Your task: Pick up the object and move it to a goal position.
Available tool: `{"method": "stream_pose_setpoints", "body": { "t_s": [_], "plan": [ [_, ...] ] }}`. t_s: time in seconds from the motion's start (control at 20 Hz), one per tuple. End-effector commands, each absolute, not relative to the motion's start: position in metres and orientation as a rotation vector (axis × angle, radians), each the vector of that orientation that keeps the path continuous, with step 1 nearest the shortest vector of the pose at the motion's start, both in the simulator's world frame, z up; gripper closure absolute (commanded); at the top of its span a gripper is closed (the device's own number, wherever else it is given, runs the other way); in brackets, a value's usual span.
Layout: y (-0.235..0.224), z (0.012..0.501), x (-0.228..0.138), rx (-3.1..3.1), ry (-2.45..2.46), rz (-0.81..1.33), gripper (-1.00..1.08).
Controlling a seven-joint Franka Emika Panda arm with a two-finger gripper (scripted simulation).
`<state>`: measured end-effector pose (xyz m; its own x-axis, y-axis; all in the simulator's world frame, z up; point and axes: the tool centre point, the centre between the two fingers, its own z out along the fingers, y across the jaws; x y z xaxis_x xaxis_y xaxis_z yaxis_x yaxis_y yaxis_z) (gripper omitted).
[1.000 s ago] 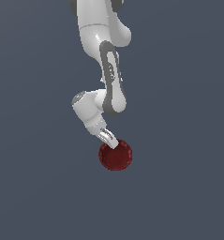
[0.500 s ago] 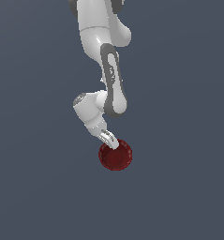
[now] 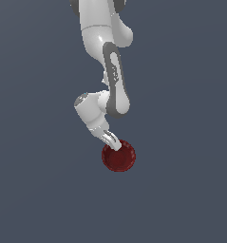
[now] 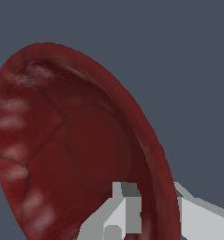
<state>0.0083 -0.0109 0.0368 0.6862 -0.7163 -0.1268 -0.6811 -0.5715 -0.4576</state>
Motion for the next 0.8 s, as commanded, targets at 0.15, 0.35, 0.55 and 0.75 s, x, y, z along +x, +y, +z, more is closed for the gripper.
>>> {"method": "stream_pose_setpoints", "body": {
  "t_s": [0.15, 0.35, 0.55, 0.75],
  "plan": [
    [0.004, 0.058, 0.01, -2.422, 1.075, -0.101, 1.08],
    [0.022, 0.084, 0.01, -2.422, 1.075, -0.101, 1.08],
    [0.047, 0.119, 0.012, -2.423, 1.076, -0.101, 1.08],
    [0.076, 0.162, 0.014, -2.423, 1.076, -0.101, 1.08]
  ]
}}
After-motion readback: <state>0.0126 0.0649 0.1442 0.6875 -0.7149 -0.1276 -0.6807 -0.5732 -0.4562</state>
